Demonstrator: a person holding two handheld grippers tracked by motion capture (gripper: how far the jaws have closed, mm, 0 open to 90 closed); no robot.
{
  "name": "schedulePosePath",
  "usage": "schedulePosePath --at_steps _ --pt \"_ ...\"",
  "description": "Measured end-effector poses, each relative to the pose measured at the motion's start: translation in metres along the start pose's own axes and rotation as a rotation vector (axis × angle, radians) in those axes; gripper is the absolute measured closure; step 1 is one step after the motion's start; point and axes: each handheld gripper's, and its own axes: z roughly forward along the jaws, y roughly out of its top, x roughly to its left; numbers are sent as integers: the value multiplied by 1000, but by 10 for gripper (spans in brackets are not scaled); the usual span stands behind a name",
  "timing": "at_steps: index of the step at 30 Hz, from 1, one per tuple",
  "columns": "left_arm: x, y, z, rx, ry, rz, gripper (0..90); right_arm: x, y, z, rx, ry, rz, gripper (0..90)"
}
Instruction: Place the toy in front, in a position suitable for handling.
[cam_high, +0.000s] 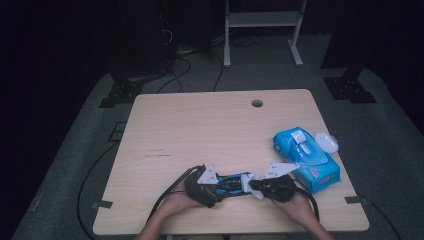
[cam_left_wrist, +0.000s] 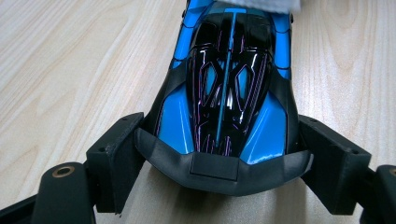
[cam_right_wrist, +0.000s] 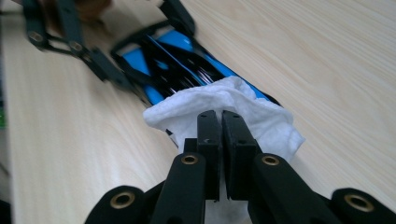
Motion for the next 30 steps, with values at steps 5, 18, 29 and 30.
schedulePosePath --at_steps 5,18,29,30 --pt "0 -1 -1 -1 -2 2 213 -1 2 4 16 -20 -15 860" --pt "0 0 0 -1 -5 3 213 -7 7 9 11 -47 5 861" --pt "2 -2 -1 -7 -16 -3 215 -14 19 22 12 -83 -10 862" --pt "2 -2 -1 -8 -16 -3 216 -15 16 20 18 -86 -5 862"
